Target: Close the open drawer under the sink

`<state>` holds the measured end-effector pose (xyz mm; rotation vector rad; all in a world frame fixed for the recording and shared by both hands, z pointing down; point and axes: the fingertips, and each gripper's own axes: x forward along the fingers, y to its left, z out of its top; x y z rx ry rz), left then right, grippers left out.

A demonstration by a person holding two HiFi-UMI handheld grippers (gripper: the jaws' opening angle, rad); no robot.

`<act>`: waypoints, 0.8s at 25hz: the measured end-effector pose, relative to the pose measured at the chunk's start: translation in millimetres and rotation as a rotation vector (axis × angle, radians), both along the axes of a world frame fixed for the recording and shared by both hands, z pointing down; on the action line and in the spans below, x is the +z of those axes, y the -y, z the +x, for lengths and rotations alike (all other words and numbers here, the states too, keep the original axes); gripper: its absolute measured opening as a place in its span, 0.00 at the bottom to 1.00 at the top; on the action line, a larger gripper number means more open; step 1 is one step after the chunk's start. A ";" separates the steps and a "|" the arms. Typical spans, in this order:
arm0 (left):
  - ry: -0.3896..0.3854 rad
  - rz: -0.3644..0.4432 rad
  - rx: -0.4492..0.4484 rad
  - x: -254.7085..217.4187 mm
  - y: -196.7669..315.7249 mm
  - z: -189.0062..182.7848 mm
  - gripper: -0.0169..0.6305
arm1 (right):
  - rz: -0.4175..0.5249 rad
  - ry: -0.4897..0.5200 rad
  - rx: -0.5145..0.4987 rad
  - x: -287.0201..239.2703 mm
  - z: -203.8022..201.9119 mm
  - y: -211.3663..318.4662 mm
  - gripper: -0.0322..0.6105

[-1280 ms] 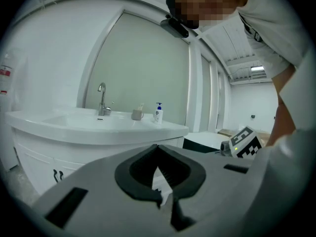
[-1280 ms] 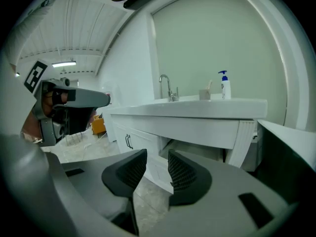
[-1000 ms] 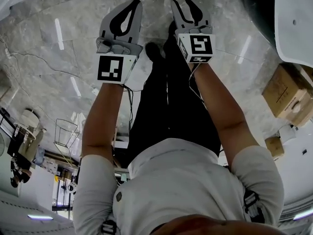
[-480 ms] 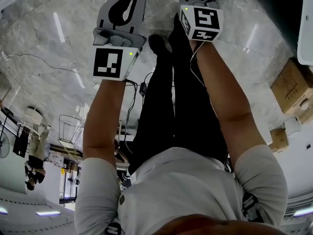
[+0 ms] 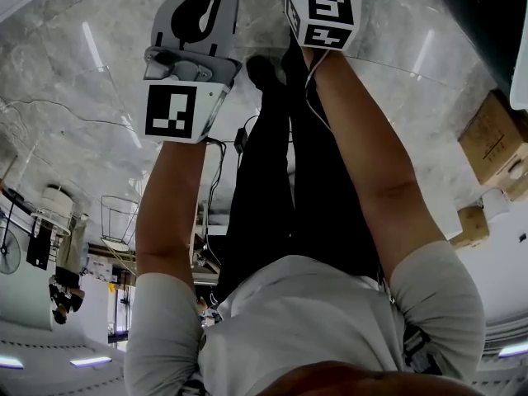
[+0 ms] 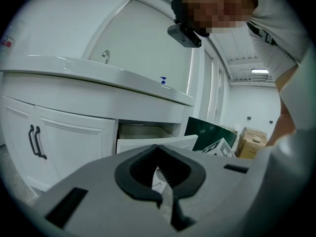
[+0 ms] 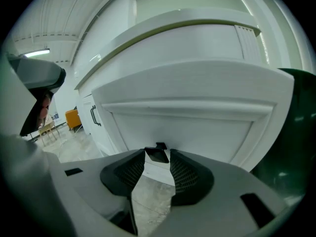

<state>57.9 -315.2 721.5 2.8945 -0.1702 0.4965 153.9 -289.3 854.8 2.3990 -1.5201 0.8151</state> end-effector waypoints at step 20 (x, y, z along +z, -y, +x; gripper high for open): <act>-0.002 -0.062 -0.005 2.4 5.6 17.5 0.04 | -0.025 -0.044 -0.026 -6.3 15.7 11.4 0.27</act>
